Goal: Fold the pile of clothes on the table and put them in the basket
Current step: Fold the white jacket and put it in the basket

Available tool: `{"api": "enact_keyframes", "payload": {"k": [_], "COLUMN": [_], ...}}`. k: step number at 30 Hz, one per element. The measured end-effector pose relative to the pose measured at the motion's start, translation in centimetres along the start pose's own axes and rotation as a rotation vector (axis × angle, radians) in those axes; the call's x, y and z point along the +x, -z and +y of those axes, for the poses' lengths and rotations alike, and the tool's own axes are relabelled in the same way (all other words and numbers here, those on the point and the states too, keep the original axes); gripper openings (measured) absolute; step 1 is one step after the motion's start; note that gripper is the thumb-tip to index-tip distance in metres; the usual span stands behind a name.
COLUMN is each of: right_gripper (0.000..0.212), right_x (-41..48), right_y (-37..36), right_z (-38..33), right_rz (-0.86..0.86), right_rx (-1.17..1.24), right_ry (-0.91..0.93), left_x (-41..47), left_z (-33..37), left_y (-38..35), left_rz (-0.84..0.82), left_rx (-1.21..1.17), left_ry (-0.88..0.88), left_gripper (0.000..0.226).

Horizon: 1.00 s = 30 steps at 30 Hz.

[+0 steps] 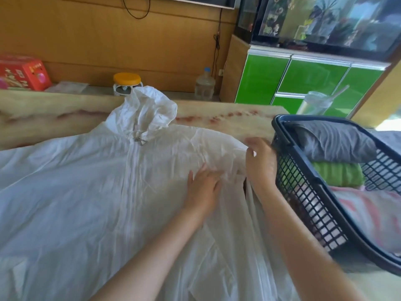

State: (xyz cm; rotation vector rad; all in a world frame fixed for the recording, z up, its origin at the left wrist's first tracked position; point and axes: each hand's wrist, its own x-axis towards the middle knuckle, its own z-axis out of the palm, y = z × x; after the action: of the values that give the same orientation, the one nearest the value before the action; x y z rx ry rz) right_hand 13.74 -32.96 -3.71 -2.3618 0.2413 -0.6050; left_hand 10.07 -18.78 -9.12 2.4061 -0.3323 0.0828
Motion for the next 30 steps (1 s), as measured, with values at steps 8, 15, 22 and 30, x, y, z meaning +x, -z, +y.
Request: {"api": "enact_keyframes", "payload": {"k": [8,15,22,30], "right_gripper": [0.027,0.044,0.006,0.069], "right_x": [-17.2,-22.9,-22.8,-22.5], "right_y": [7.2,12.2,14.5,14.1], "right_z": [3.7,7.2,4.6,6.2], "right_rz": [-0.208,0.038,0.062,-0.148], "right_rx": [-0.175,-0.439,-0.192,-0.65], "right_ry": [0.028,-0.327,-0.328,-0.447], "left_x": [-6.9,-10.3,-12.5,-13.5], "left_z": [1.4,3.7,4.9,4.3], "left_y": [1.7,2.7,3.7,5.0], "left_rz": [-0.108,-0.185,-0.242,-0.261], "left_rx": [-0.203,-0.278,-0.396,-0.444], "left_ry": [0.015,0.05,0.077,0.112], "left_gripper": [0.031,0.029,0.027,0.028]}}
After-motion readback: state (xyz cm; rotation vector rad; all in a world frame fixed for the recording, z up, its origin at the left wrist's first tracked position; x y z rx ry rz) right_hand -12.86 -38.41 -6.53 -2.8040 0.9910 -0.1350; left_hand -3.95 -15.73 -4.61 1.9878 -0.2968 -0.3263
